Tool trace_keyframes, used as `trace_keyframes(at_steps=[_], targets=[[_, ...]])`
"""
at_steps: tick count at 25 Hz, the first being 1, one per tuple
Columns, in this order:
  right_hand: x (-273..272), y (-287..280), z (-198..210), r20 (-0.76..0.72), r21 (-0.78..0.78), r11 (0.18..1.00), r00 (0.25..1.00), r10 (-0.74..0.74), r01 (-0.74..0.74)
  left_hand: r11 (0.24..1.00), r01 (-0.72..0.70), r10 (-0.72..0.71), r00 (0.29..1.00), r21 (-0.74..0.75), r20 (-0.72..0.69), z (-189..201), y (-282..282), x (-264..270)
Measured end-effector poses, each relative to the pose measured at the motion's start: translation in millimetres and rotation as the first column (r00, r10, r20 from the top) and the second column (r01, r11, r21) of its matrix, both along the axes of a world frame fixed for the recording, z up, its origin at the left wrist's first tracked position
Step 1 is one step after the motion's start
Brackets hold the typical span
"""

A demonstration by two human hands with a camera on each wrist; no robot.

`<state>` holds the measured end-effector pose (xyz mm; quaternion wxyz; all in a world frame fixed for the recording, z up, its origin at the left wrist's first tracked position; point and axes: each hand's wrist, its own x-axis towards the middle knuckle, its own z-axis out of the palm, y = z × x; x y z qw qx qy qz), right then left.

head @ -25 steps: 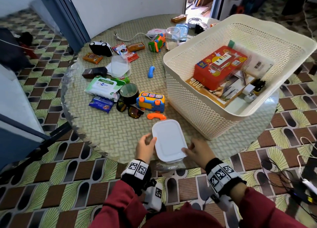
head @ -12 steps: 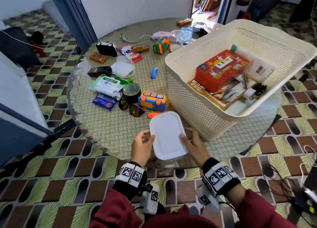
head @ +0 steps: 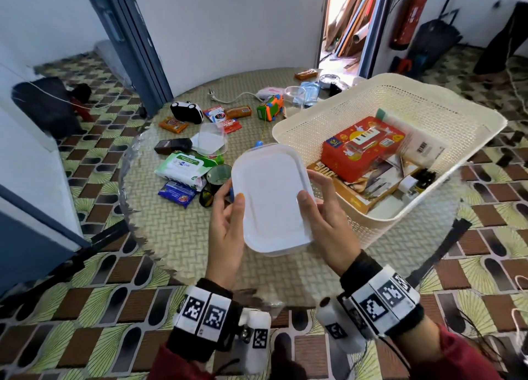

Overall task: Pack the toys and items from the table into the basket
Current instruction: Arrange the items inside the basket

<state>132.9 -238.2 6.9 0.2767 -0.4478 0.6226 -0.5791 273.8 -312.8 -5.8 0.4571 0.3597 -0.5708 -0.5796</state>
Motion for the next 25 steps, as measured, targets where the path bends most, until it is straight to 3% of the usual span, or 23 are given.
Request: trace_keyframes(at_steps=[7, 10, 14, 19, 22, 25], targets=[[-53.7, -34.5, 83.5, -0.207, -0.055, 0.998, 0.978, -0.014, 0.003, 0.997, 0.020, -0.025, 0.998, -0.078, -0.058, 49.1, -36.0, -40.9], [-85.3, -46.0, 109.6, -0.311, 0.018, 0.998, 0.949, -0.052, 0.061, 0.997, 0.052, -0.054, 0.998, -0.050, -0.030, 47.3, -45.3, -63.1], [-129.3, -60.2, 122.1, -0.408, 0.192, 0.972, 0.912, -0.045, 0.133, 0.994, 0.089, -0.096, 0.989, 0.067, 0.111, 21.4, -58.6, -87.7], [-182.1, -91.3, 102.7, -0.500, 0.512, 0.852, 0.845, 0.193, 0.109, 0.984, 0.074, -0.101, 0.982, 0.164, 0.161, -10.2, -62.9, -114.3], [-205.6, -119.1, 78.9, -0.561, 0.656, 0.751, 0.713, 0.420, 0.074, 0.987, 0.027, -0.037, 0.997, 0.156, 0.065, -25.9, -64.2, -126.2], [-220.1, -144.0, 44.9, -0.517, 0.757, 0.652, 0.641, 0.568, 0.033, 0.992, -0.044, 0.045, 0.999, 0.117, 0.000, -28.9, -57.9, -135.5]])
